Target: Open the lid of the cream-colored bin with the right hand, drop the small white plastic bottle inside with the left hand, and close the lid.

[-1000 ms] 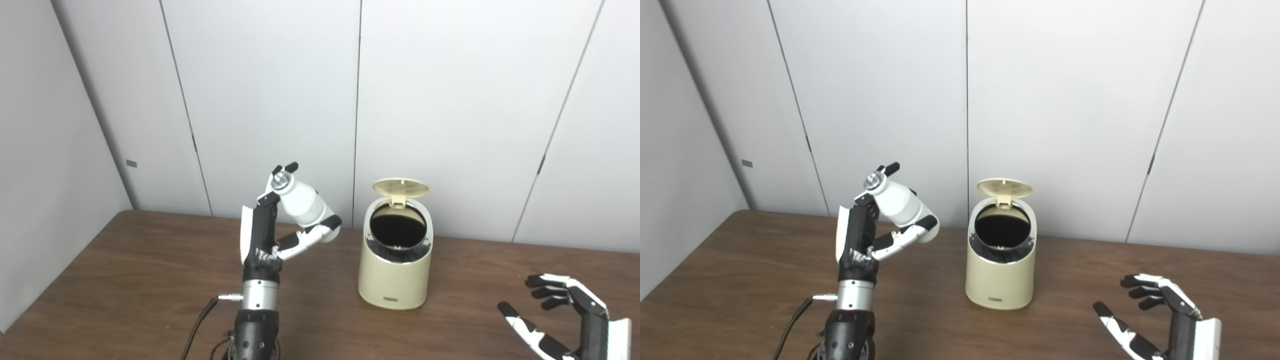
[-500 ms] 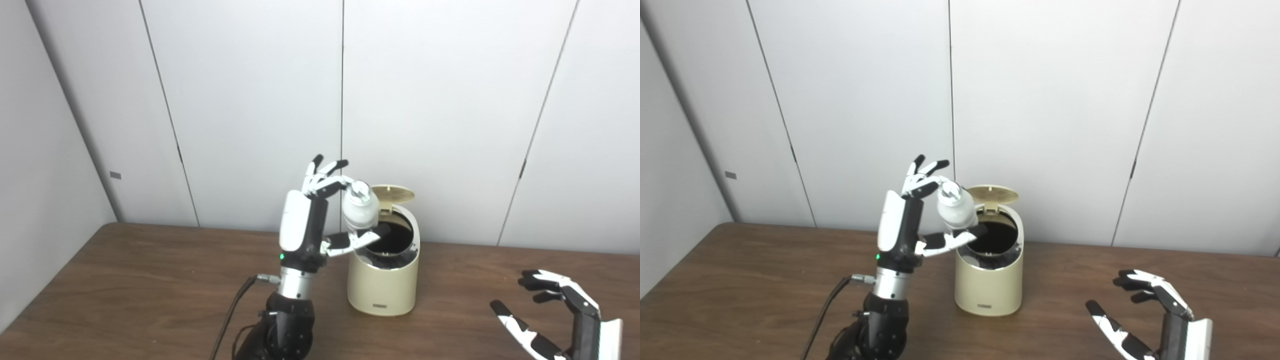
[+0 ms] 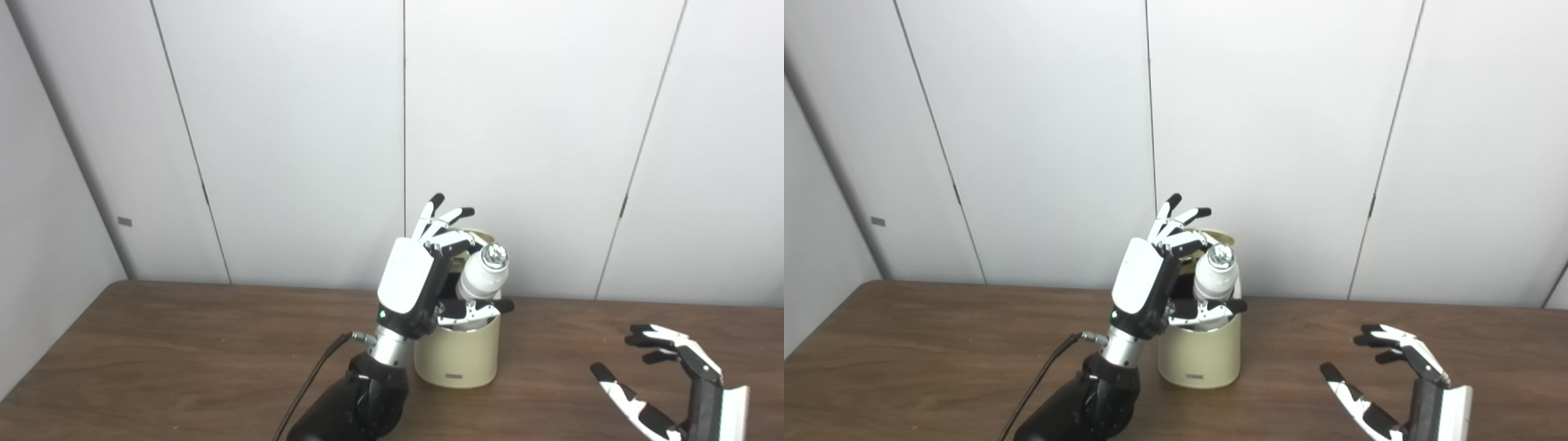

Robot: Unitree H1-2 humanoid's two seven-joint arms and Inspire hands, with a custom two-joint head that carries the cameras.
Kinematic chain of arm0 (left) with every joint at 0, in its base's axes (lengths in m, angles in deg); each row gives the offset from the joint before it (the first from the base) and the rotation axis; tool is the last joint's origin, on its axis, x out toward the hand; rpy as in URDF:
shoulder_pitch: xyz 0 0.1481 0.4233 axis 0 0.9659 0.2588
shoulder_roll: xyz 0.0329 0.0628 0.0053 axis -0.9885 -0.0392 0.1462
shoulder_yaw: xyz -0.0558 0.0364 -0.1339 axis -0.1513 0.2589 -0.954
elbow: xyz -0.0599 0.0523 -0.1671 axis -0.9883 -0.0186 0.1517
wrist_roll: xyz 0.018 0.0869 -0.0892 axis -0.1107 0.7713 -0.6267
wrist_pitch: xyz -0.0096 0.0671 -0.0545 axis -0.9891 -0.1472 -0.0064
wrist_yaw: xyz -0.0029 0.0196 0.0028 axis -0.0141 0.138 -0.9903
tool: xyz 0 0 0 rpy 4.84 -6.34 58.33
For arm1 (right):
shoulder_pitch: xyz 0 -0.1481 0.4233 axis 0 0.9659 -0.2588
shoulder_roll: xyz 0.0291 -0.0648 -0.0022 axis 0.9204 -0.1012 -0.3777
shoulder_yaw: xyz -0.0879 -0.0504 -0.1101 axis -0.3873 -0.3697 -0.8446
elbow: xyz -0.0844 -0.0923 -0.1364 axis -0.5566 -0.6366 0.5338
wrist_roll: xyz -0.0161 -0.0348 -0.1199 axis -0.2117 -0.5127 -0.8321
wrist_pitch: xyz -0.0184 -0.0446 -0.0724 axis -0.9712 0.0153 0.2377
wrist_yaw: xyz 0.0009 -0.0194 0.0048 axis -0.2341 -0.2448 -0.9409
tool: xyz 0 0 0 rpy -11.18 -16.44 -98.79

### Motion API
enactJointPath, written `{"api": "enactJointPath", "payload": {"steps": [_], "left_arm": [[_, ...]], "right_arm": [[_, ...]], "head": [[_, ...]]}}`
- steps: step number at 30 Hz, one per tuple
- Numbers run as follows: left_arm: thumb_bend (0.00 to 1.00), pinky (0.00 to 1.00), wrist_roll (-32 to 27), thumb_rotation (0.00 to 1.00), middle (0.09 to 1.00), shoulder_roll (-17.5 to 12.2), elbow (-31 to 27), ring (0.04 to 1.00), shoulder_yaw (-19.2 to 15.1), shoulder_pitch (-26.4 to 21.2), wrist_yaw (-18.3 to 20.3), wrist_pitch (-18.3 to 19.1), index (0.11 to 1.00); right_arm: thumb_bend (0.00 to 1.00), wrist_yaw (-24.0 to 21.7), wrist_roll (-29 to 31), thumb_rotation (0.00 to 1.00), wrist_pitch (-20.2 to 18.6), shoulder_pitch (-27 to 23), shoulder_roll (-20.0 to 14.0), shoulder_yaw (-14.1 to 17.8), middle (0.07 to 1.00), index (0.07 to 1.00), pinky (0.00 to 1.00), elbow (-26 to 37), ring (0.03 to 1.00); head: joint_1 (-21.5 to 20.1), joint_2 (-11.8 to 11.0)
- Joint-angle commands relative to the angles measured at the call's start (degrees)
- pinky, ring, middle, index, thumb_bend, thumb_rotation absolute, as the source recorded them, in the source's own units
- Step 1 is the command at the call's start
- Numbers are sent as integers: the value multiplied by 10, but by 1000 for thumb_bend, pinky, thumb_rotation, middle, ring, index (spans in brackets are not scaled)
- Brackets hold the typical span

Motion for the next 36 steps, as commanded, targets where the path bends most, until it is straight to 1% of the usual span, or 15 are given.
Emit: {"api": "enactJointPath", "payload": {"steps": [1,3,4,6,10,18,22,26,30,36], "left_arm": [[524,1000,0,0,467,-7,2,833,6,-41,-25,-9,498],[525,1000,-2,0,468,-9,11,833,13,-46,-30,-9,496],[525,1000,-2,0,472,-11,13,836,16,-47,-32,-9,492],[525,1000,-2,0,476,-13,20,835,23,-51,-39,-9,487],[525,1000,-3,0,487,-17,28,832,33,-53,-44,-9,471],[525,1000,-11,0,493,-35,51,837,66,-64,-59,-9,463],[525,1000,-9,0,486,-45,71,847,85,-70,-74,-9,473],[525,1000,-12,0,495,-54,83,844,100,-74,-87,-9,461],[525,1000,-14,0,492,-57,94,834,109,-76,-98,-9,465],[525,1000,-29,0,482,-59,100,818,109,-70,-100,-9,481]], "right_arm": [[490,8,-7,129,19,7,0,-1,611,491,408,-21,543],[490,14,-11,129,19,6,-2,-2,611,491,399,-25,534],[490,16,-12,131,19,6,-3,-3,611,491,413,-27,543],[490,21,-15,131,19,6,-5,-4,610,491,405,-29,535],[491,27,-12,131,20,7,-10,-9,609,491,421,-30,541],[491,39,-8,134,20,10,-18,-20,607,491,438,-32,553],[491,47,-7,134,20,10,-21,-24,606,491,419,-37,539],[490,51,-7,136,20,10,-22,-27,606,491,397,-38,522],[490,53,-5,135,20,11,-24,-31,606,491,401,-39,524],[490,59,-5,133,20,12,-28,-37,607,492,416,-41,538]], "head": [[0,-1],[-4,-2],[-4,-2],[-5,-2],[-6,-3],[-10,-7],[-11,-8],[-11,-8],[-11,-8],[-14,-9]]}}
